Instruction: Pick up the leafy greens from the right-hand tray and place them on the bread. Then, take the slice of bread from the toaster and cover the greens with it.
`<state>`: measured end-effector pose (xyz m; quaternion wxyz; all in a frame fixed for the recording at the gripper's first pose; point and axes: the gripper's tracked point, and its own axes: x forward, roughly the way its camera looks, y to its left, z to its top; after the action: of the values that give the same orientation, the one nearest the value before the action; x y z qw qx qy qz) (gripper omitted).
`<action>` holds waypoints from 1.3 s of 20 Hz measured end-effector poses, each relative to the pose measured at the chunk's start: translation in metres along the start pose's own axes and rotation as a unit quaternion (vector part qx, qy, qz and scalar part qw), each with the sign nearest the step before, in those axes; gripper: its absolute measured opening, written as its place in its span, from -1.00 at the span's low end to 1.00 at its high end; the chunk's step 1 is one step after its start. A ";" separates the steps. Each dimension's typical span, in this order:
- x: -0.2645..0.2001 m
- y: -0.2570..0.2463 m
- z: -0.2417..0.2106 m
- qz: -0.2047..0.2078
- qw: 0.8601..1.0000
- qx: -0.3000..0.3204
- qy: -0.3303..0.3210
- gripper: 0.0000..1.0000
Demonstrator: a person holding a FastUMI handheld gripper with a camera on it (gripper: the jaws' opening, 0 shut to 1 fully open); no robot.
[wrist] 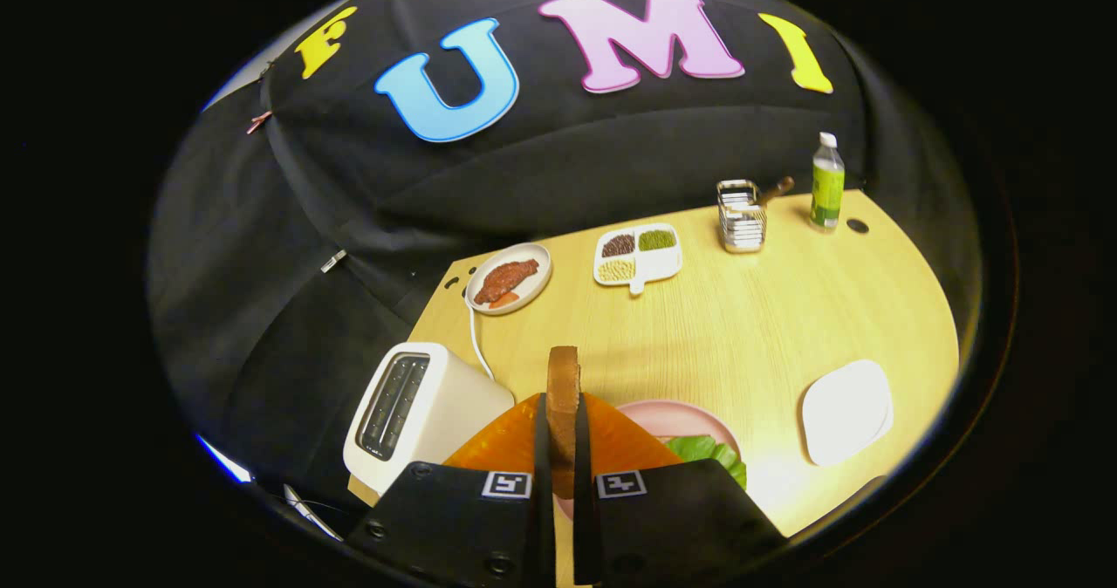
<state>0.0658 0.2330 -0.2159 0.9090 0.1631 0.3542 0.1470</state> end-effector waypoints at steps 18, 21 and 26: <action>0.028 -0.100 -0.062 -0.065 0.996 0.046 0.045 -0.53; 0.025 -0.115 -0.071 -0.091 0.994 0.026 0.053 -0.25; 0.015 -0.127 -0.064 -0.111 0.993 0.006 0.038 0.71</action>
<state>0.0514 0.1366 -0.3206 0.9047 0.1226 0.4051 0.0495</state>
